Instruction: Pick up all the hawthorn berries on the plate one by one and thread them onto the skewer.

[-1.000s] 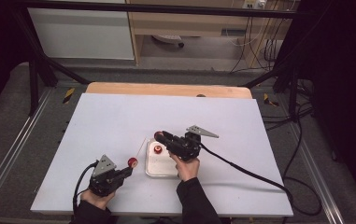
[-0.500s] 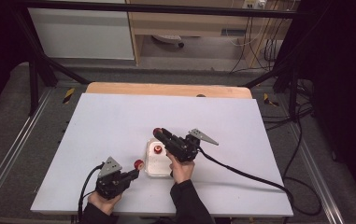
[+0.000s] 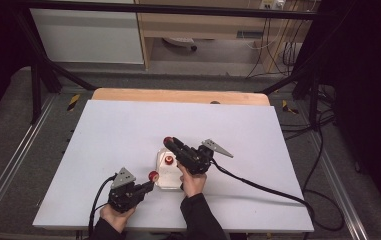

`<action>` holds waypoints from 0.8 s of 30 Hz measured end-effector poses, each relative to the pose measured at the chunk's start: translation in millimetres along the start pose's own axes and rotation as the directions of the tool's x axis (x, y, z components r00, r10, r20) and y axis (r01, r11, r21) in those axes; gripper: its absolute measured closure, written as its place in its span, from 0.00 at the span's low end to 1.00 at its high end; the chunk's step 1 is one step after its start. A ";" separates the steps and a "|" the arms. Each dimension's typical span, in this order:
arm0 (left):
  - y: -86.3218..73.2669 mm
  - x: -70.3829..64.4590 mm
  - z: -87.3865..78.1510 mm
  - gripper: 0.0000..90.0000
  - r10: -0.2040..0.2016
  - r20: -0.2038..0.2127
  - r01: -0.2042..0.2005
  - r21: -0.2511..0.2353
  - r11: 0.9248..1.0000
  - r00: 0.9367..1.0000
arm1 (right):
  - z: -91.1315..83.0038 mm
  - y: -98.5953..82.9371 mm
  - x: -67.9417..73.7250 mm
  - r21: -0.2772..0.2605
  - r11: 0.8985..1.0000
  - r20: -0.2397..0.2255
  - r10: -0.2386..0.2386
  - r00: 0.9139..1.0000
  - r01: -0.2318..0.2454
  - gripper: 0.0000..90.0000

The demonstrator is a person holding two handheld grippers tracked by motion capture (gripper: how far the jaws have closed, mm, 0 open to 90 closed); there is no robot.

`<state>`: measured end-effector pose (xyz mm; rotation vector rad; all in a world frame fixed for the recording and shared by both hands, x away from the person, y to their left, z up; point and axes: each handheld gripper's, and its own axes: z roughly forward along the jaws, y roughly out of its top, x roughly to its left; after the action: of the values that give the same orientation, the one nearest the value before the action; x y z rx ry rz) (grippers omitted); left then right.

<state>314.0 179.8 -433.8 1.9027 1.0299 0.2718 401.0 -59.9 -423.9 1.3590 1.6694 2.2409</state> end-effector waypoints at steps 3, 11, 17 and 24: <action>0.0 -0.2 1.4 0.98 -0.007 0.002 0.007 -0.002 1.000 1.000 | 0.3 -2.1 -0.2 -0.002 1.000 -0.003 0.001 1.000 -0.001 0.69; 0.0 1.0 2.1 0.98 -0.008 -0.003 0.008 0.001 1.000 1.000 | 0.7 -5.9 -0.9 -0.004 1.000 -0.008 -0.001 1.000 0.001 0.69; 0.1 1.0 2.1 0.98 -0.030 0.002 0.030 -0.006 1.000 1.000 | 0.6 -7.0 -0.9 0.000 1.000 -0.010 -0.005 1.000 0.005 0.69; 1.4 0.4 3.0 0.98 -0.061 0.009 0.061 -0.020 0.998 0.998 | 1.0 -14.1 -1.1 0.013 1.000 -0.013 -0.004 1.000 0.004 0.69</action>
<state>316.6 177.9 -434.4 1.8495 1.0739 0.2384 396.0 -53.7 -435.7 1.3449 1.6918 2.2456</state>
